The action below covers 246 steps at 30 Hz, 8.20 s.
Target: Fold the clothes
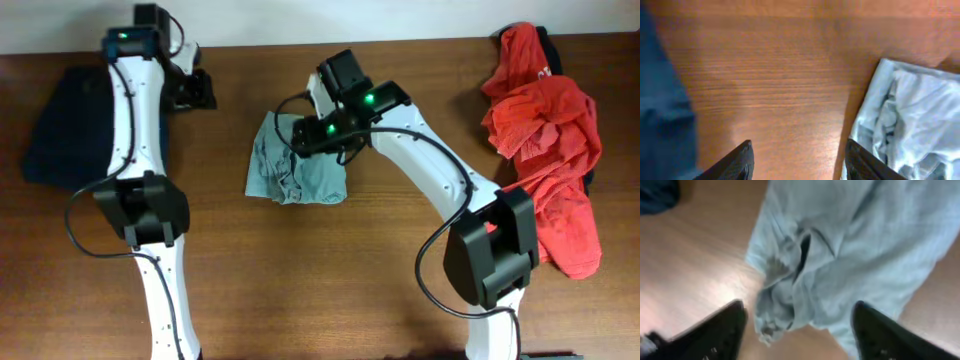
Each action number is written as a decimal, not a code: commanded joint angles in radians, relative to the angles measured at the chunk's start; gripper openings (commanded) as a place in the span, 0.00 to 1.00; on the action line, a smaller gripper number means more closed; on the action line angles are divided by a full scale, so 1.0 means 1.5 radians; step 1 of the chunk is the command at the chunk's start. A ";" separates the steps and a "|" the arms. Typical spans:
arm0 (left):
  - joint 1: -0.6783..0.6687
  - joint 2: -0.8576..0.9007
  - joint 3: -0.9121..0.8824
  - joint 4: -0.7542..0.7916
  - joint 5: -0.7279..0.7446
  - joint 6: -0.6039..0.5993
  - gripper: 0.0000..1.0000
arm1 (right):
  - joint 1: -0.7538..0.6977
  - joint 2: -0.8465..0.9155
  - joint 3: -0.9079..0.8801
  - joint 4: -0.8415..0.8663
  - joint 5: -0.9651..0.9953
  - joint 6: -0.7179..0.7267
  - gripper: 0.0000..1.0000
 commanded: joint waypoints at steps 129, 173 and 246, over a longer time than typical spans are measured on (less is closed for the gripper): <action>0.004 0.003 0.113 -0.070 0.007 0.004 0.57 | 0.052 0.185 0.357 0.061 0.154 -0.125 0.98; -0.505 0.149 0.082 -0.117 -0.380 -0.205 0.57 | -0.450 0.185 0.514 -0.404 0.020 -0.073 0.99; -0.304 -0.007 0.105 -0.119 -0.182 -0.247 0.77 | -0.447 0.185 0.514 -0.356 0.021 -0.089 0.99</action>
